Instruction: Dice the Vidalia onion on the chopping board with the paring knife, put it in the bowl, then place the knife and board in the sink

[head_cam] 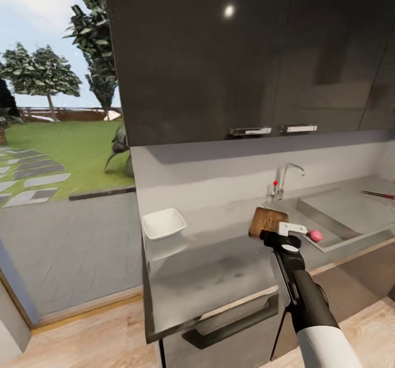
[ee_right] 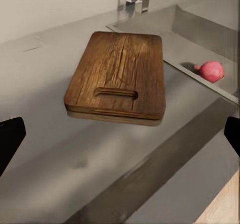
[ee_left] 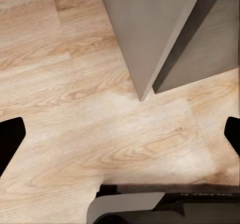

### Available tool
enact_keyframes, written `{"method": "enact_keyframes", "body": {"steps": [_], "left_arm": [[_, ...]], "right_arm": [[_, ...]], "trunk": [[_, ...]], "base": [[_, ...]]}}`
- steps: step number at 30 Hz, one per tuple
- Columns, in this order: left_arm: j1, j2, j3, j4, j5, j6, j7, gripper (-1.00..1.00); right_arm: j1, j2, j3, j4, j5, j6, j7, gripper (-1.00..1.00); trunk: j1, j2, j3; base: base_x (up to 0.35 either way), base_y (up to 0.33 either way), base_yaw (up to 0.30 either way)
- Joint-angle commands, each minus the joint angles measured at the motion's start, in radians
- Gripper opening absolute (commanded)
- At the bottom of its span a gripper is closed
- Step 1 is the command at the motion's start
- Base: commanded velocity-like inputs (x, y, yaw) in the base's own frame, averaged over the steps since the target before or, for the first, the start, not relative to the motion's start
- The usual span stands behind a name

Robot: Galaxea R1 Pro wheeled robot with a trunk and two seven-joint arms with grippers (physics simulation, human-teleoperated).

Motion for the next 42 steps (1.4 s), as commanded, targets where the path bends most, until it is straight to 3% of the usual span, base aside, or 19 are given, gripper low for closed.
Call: {"method": "enact_keyframes", "body": {"steps": [1,10,15,16,20,23,27,30,31,36,37,42], "left_arm": [[0.000,0.000,0.001,0.001,0.001,-0.003,0.000,1.00],[0.000,0.000,0.001,0.001,0.001,-0.003,0.000,1.00],[0.000,0.000,0.001,0.001,0.001,-0.004,0.000,1.00],[0.000,0.000,0.001,0.001,0.001,-0.004,0.000,1.00],[0.000,0.000,0.001,0.001,0.001,-0.004,0.000,1.00],[0.000,0.001,0.001,0.001,0.001,-0.004,0.000,1.00],[0.000,0.001,0.002,0.001,0.001,-0.004,0.000,1.00],[0.000,0.001,0.001,0.001,0.001,-0.004,0.000,1.00],[0.000,0.001,0.001,0.001,0.001,-0.004,0.000,1.00],[0.000,0.001,0.001,0.001,0.000,-0.004,0.000,1.00],[0.000,0.001,0.001,0.001,-0.001,-0.004,0.000,1.00],[0.000,0.001,0.000,0.001,-0.001,-0.004,0.000,1.00]], "right_arm": [[0.000,0.001,-0.002,0.002,0.000,0.005,-0.002,1.00],[-0.001,0.004,-0.059,0.008,0.000,0.014,-0.018,1.00],[-0.001,0.046,-0.066,0.024,-0.002,0.019,-0.105,1.00],[-0.002,0.060,-0.065,0.026,-0.004,0.020,-0.153,1.00],[-0.003,0.071,-0.065,0.028,-0.010,0.023,-0.191,1.00],[-0.006,0.076,-0.065,0.028,-0.050,0.055,-0.201,1.00],[-0.025,0.077,-0.064,0.028,-0.150,0.111,-0.206,1.00],[-0.031,0.076,-0.064,0.028,-0.178,0.121,-0.215,1.00],[-0.041,0.071,-0.064,0.028,-0.192,0.128,-0.248,1.00],[-0.097,0.068,-0.064,0.030,-0.196,0.187,-0.280,1.00],[-0.153,0.062,-0.065,0.037,-0.194,0.256,-0.286,1.00],[-0.281,0.015,-0.066,0.148,-0.192,0.298,-0.288,1.00]], "trunk": [[0.001,-0.001,0.001],[0.001,-0.001,0.005],[0.001,-0.001,0.005],[0.001,-0.001,0.005],[0.001,-0.001,0.005],[0.001,-0.001,0.005],[0.001,-0.001,0.005],[0.001,-0.001,0.005],[0.001,-0.001,0.005],[0.001,-0.001,0.005],[0.001,-0.001,0.005],[0.001,-0.001,0.005]], "base": [[0.284,0.001,-0.210],[0.194,0.000,-0.090],[0.011,0.057,-0.003],[0.002,0.188,-0.001],[0.001,0.238,0.000],[0.000,0.277,0.000],[0.000,0.172,0.000],[0.000,0.048,0.000],[0.000,0.011,0.000],[0.000,0.005,0.000],[0.000,0.000,0.000],[0.000,0.000,0.000]]}}
